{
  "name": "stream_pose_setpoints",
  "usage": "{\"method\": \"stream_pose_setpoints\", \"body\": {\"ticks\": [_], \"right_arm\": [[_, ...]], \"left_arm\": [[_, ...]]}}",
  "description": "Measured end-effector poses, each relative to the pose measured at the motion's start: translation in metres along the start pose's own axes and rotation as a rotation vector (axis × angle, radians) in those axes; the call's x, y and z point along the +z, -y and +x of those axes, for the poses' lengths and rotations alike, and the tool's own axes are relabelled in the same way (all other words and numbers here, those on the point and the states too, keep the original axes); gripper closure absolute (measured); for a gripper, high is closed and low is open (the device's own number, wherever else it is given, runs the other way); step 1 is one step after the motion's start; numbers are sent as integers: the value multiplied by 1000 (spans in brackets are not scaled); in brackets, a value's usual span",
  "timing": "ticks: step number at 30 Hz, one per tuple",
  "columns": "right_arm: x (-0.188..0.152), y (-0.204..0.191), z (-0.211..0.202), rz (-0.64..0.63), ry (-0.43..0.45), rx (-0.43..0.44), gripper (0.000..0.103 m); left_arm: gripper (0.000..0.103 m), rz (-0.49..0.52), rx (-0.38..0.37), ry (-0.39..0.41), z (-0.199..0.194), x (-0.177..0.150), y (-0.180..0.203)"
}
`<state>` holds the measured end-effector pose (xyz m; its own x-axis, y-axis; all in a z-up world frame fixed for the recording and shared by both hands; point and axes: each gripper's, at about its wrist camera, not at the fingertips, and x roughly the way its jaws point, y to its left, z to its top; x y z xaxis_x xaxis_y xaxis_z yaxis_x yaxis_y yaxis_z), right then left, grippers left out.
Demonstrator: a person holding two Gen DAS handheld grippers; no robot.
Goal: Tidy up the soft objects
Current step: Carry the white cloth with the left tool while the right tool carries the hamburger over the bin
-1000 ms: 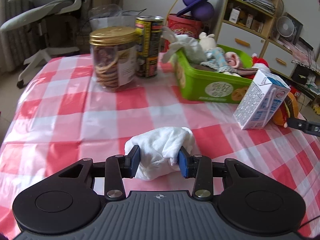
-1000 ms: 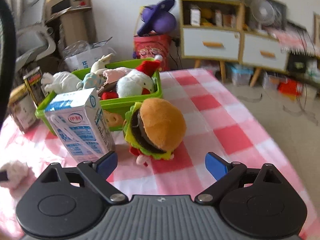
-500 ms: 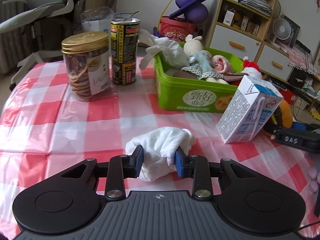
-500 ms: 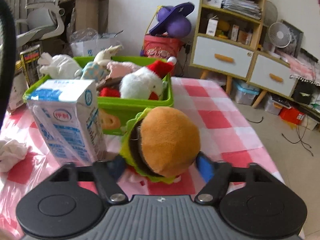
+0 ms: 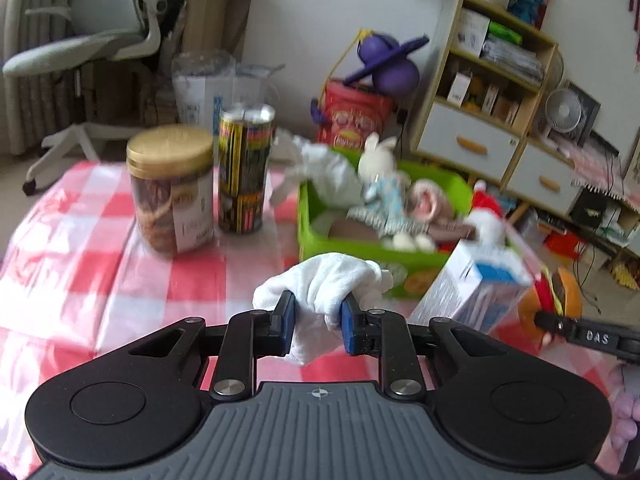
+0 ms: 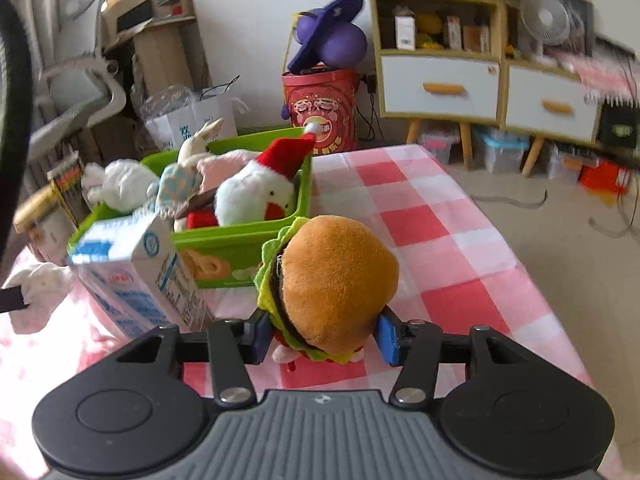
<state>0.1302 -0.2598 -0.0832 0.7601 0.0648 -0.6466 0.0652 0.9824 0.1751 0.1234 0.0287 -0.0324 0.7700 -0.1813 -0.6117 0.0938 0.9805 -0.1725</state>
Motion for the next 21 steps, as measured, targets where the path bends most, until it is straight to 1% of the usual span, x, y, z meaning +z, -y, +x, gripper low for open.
{"method": "stream_pose_setpoints", "body": {"ticks": [2,5,10,14,17,21], "right_arm": [[6,8,-7,47,2,31,68],[22,14,-17,103,34,89,68],[68,-3,-17,57,95,139,68],[107,-18,4,46,103,176,68],[126,-27,29,32,82,189,68],[137,-37,70,-32,37,141,68]], "left_arm": [[81,23,0,24,-1,9,5],[81,58,3,48,4,26,12],[81,93,22,67,34,59,25],[81,152,36,75,65,78,40],[81,190,42,82,91,92,46],[81,217,66,55,129,102,49]]}}
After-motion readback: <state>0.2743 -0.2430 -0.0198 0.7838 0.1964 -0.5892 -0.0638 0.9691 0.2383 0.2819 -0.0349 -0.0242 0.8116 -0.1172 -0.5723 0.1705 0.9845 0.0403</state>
